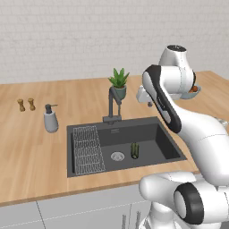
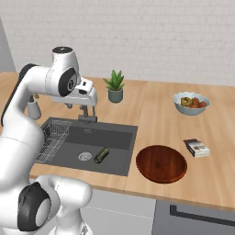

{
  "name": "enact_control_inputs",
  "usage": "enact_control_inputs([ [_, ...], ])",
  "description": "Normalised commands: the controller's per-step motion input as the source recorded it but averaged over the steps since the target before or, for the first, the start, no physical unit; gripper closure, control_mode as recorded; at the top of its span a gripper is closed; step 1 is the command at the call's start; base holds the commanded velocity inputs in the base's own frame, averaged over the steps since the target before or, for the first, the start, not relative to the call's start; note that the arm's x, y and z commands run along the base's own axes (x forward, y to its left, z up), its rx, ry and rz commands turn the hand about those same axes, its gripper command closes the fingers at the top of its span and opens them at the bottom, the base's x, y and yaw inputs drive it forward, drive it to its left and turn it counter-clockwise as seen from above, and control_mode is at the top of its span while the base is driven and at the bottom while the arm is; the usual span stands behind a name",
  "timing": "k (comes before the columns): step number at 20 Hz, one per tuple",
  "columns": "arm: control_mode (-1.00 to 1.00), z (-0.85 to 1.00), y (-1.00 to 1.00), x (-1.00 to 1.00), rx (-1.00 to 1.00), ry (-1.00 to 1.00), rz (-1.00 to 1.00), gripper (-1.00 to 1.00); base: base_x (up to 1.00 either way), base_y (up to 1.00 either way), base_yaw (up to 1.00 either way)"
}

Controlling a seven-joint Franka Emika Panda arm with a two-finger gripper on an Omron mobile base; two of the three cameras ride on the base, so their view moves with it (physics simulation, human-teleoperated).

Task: Pick the cucumber from the sink and place it in the bowl. Then pick the bowl and place it in the microwave. Then close the microwave door and press the start button.

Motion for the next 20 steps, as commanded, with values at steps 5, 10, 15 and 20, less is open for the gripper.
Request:
enact_control_inputs([
  [5,-1.00,0.00,0.00,0.00,0.00,0.02,0.00,-1.00,0.00,0.00,0.00],
  [10,-1.00,-0.56,0.00,-0.03,0.00,0.03,-0.10,-1.00,0.00,0.00,0.00],
  [15,-1.00,-0.76,-0.01,0.02,0.05,-0.01,-0.14,-1.00,0.00,0.00,0.00],
  [20,-1.00,-0.98,-0.08,0.15,0.11,0.00,-0.20,-1.00,0.00,0.00,0.00],
])
